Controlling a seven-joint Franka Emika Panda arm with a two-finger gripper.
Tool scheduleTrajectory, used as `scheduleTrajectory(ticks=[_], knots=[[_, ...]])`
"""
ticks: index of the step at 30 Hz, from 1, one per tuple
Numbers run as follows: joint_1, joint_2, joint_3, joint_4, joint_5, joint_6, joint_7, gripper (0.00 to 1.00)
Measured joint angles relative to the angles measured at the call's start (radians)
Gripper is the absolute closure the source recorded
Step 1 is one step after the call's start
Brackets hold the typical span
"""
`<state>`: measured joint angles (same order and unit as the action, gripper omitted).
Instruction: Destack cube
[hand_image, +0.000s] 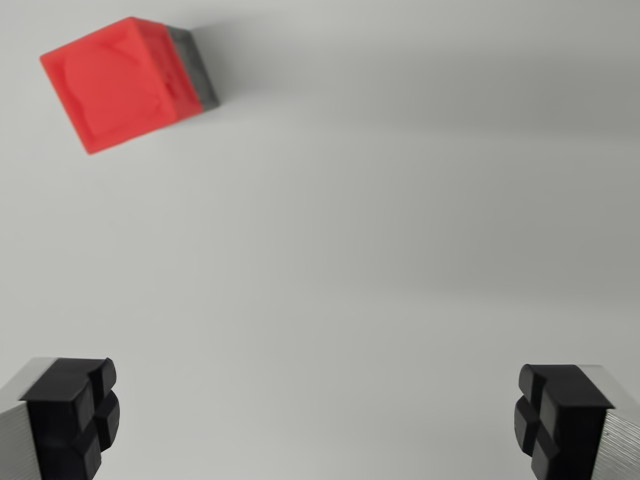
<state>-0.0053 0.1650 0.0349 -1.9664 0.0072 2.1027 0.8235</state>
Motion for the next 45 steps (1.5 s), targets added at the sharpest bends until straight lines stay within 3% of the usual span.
scheduleTrajectory(ticks=[24,45], knots=[[0.051,0.136,0.032,0.033,-0.021,0.112,-0.076,0.0],[0.108,0.31,0.058,0.123,-0.058,0.205,-0.159,0.0]])
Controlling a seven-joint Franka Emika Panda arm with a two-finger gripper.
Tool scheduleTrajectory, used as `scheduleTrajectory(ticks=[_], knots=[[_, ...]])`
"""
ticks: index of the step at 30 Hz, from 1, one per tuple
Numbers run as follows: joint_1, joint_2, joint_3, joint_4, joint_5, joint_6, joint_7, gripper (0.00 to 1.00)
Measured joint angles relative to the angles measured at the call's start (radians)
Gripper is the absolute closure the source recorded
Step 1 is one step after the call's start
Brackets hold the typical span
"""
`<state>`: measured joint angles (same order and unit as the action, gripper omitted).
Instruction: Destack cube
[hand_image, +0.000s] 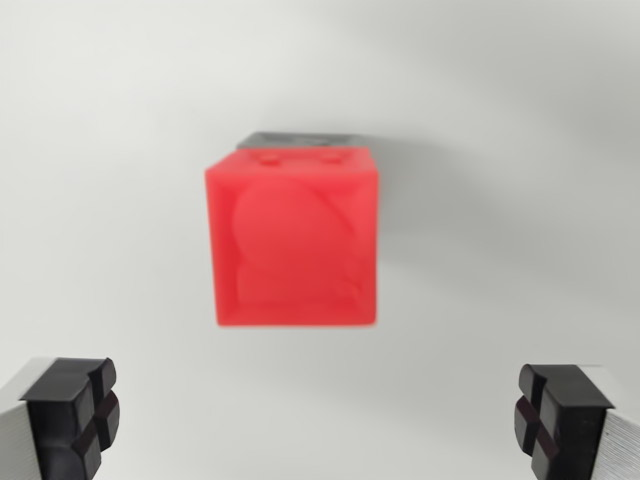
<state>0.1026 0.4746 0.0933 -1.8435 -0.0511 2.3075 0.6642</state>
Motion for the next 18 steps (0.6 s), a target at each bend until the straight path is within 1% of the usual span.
scheduleTrajectory(ticks=[4,6,18], knots=[[0.013,0.038,0.003,0.023,-0.007,0.017,-0.015,0.0],[0.016,0.049,0.003,0.024,-0.007,0.028,-0.016,0.0],[0.018,0.132,-0.004,0.023,-0.017,0.11,-0.017,0.0]])
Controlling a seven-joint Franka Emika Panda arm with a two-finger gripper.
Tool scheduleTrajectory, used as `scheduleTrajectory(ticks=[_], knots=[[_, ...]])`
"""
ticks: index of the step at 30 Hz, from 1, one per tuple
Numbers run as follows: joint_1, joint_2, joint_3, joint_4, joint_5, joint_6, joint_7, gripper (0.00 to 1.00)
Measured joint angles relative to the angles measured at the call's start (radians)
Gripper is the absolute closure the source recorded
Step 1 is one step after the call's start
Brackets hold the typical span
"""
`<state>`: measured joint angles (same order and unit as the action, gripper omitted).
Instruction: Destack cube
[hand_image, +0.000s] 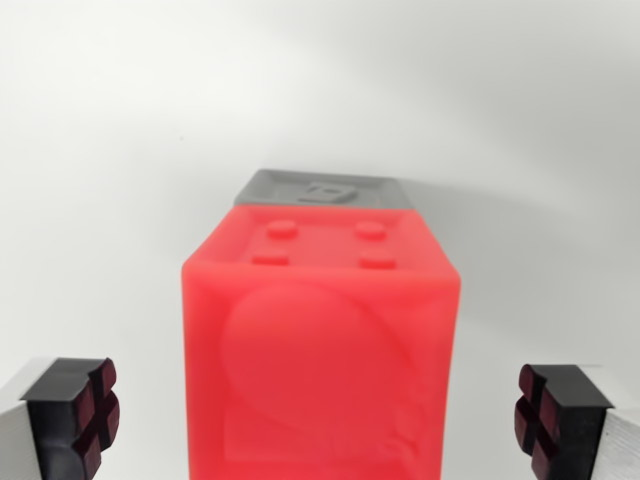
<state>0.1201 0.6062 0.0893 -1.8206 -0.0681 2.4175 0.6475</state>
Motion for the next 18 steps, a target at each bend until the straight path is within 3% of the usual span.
scheduleTrajectory(ticks=[15,16,18], knots=[[0.011,0.065,-0.012,0.009,-0.002,0.057,0.0,0.0],[0.011,0.066,-0.013,0.01,-0.002,0.058,0.0,1.0],[0.011,0.067,-0.013,0.01,-0.002,0.059,0.0,1.0]])
